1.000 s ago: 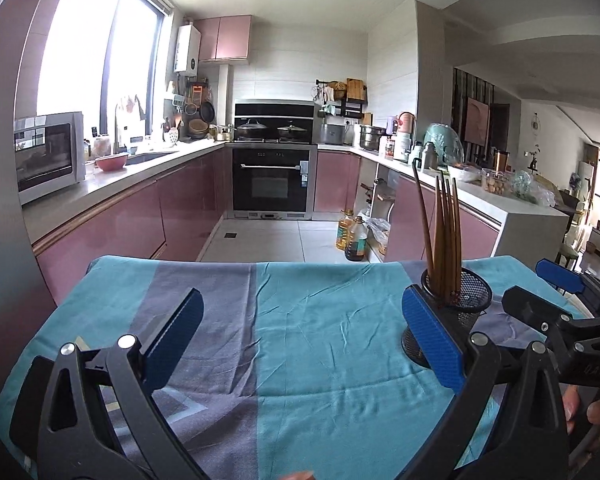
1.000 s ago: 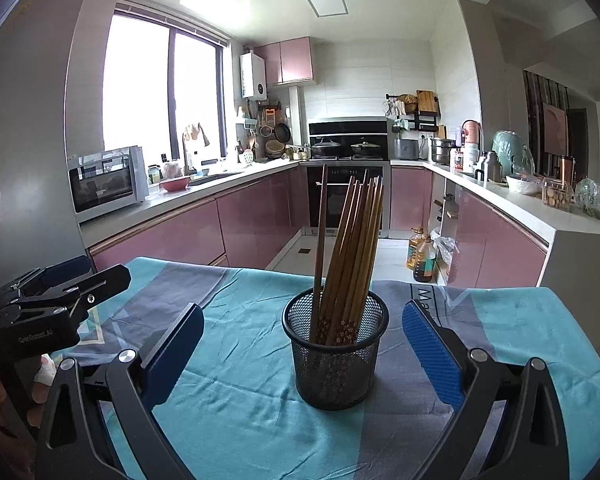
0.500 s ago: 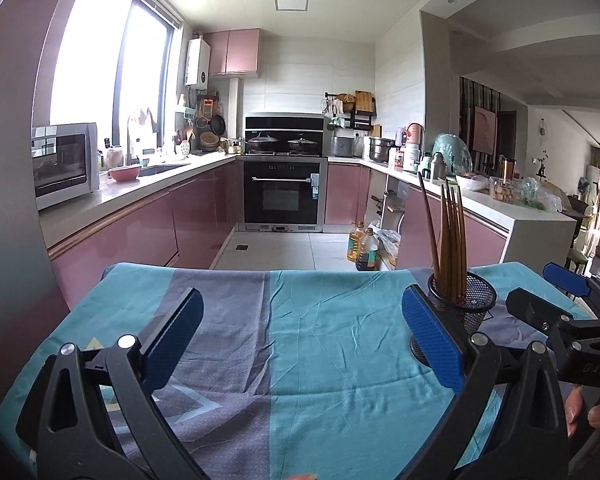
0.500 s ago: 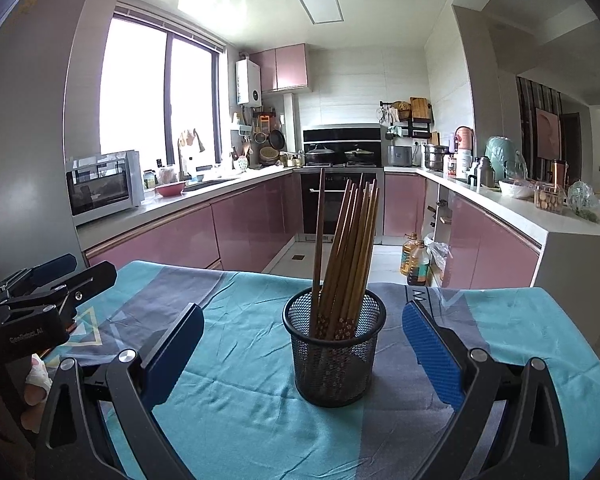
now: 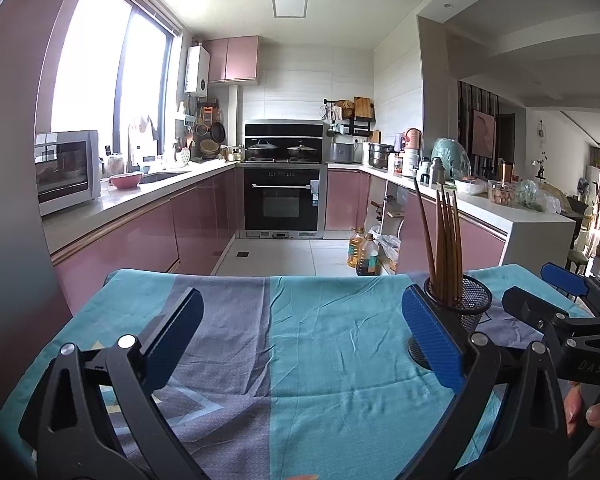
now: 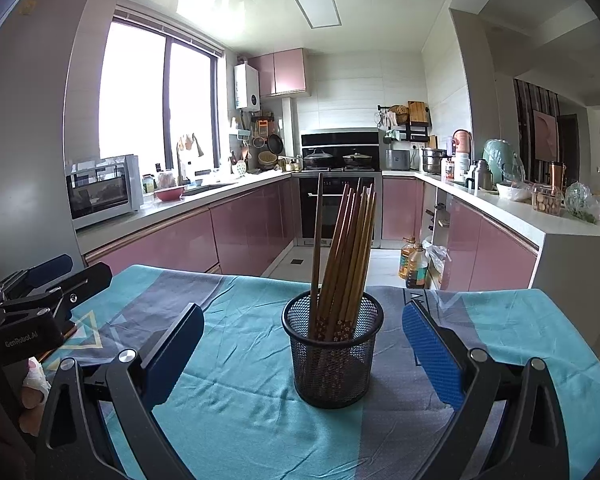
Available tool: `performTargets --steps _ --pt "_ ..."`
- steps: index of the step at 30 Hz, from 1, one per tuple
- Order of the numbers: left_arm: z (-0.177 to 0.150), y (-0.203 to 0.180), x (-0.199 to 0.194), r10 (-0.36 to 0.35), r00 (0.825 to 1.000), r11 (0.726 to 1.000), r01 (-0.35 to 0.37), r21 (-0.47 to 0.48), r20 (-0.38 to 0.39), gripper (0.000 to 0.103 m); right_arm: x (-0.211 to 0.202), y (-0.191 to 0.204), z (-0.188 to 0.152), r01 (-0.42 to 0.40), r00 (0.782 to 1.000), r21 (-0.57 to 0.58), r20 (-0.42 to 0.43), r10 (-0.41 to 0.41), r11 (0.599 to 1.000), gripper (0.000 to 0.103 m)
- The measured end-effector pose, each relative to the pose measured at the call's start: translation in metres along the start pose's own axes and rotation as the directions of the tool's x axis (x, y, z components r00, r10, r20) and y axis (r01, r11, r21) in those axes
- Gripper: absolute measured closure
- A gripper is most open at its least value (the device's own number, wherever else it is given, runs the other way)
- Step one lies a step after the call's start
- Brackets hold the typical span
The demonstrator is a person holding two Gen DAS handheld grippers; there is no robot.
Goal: Organize utensils
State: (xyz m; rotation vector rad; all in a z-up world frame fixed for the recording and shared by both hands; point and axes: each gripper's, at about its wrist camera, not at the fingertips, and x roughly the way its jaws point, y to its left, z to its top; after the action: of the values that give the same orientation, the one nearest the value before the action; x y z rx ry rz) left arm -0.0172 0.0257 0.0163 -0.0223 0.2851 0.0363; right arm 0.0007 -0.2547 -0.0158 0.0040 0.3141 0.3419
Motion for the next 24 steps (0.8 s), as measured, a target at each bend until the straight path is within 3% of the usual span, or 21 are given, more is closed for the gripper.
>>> performTargets --steps 24 --pt "-0.0012 -0.0013 -0.002 0.001 1.0 1.0 -0.001 -0.006 0.005 0.005 -0.0051 0.0011 0.002 0.002 1.0 0.001 0.01 -0.002 1.0 0.007"
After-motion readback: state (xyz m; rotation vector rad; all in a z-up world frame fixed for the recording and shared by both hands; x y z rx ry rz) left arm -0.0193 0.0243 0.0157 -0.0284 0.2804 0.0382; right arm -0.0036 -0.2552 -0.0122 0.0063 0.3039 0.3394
